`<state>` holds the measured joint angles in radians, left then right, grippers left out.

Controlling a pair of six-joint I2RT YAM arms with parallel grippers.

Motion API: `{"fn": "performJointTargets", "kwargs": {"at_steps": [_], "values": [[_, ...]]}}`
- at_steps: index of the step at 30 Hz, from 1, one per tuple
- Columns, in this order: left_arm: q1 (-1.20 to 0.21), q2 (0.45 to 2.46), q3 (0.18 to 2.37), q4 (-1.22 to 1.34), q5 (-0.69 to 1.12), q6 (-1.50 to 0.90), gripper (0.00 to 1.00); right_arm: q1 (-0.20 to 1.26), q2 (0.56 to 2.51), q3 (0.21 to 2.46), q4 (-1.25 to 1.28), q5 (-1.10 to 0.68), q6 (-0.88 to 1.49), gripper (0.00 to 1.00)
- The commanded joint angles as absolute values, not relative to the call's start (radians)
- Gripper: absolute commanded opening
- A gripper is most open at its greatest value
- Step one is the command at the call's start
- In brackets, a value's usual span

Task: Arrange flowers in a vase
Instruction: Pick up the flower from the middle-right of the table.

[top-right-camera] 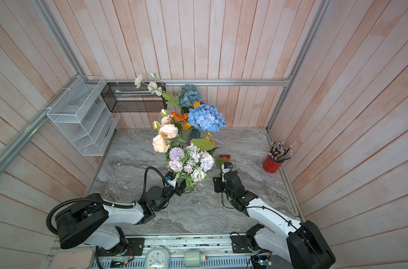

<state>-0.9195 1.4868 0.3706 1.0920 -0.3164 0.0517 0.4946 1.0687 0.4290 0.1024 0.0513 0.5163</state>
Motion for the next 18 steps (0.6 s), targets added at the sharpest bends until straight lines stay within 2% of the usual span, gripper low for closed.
{"fn": "performJointTargets", "kwargs": {"at_steps": [1,7,18], "values": [[-0.920,1.528,0.348,0.941,-0.341,0.088,0.62,0.399,1.083,0.454,0.028,0.008,0.555,0.40],[-0.920,1.528,0.346,0.944,-0.342,0.087,0.62,0.300,1.175,0.515,0.033,-0.022,0.483,0.40],[-0.920,1.532,0.350,0.938,-0.345,0.086,0.62,0.289,1.471,0.654,0.020,-0.204,0.451,0.36]]}}
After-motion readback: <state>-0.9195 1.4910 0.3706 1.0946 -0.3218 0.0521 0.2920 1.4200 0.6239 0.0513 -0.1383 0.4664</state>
